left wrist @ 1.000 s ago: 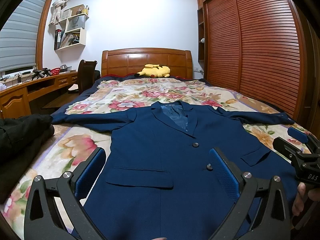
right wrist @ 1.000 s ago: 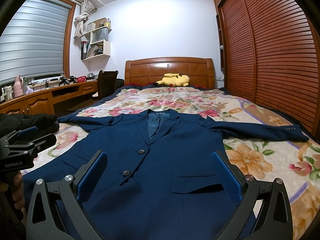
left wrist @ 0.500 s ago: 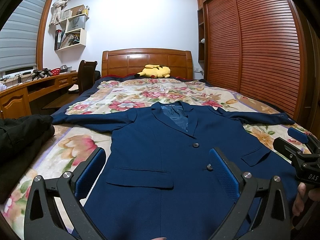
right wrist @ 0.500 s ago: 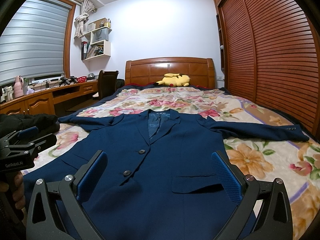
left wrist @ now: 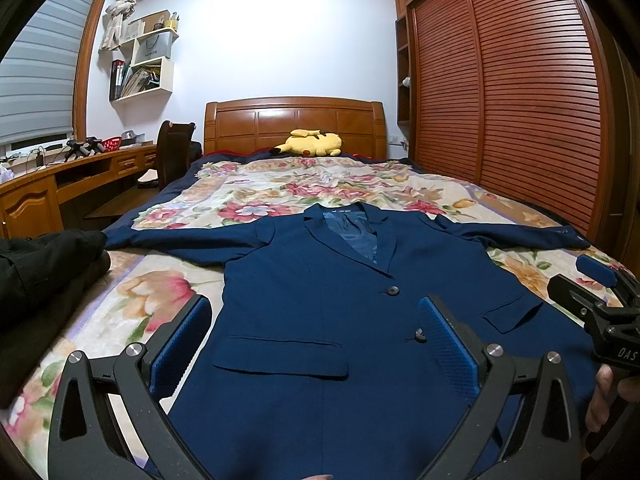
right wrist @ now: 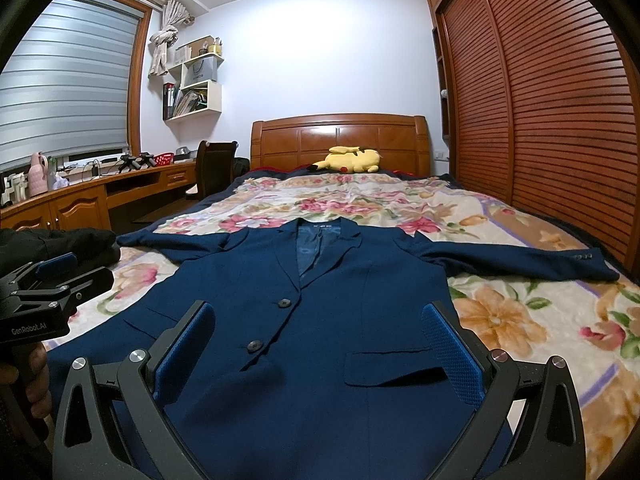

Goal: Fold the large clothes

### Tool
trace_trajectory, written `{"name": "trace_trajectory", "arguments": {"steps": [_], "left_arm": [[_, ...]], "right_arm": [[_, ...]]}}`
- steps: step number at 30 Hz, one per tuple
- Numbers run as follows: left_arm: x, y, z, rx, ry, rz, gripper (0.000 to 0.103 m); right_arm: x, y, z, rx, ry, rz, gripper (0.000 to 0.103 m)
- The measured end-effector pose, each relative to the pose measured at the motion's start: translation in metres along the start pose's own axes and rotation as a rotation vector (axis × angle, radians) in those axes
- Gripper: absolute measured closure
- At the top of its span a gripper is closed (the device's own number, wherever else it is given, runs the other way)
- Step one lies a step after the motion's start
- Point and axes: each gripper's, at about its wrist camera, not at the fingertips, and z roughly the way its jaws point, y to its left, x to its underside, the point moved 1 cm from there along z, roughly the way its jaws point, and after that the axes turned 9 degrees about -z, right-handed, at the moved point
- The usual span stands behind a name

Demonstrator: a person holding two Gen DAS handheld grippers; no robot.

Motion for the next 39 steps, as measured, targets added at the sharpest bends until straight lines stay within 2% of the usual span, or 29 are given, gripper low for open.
{"name": "trace_trajectory", "arguments": {"steps": [8,15,24,31,39], "left_arm": [[-0.002,0.003,-0.002,0.000,0.011,0.006,0.000],[-0.003,0.013,-0.005,-0.015,0.040,0.018,0.000],[-0.017,0.047,-0.011,-0.043,0.041,0.013,0.000],[-0.027,0.074,0.001,-0.063,0.070,0.023,0.000],[-0.040,0.107,0.032,-0.100,0.108,0.056,0.001]], "right_arm": [[0.002,0.002,0.002,-0.006,0.005,0.000,0.000],[-0.003,0.016,-0.002,-0.048,-0.009,-0.029,0.000],[-0.013,0.011,0.003,-0.103,-0.018,-0.026,0.000],[-0.028,0.016,0.022,-0.122,-0.018,-0.045,0.000],[-0.051,0.032,0.070,-0.164,0.007,-0.074,0.000]]}}
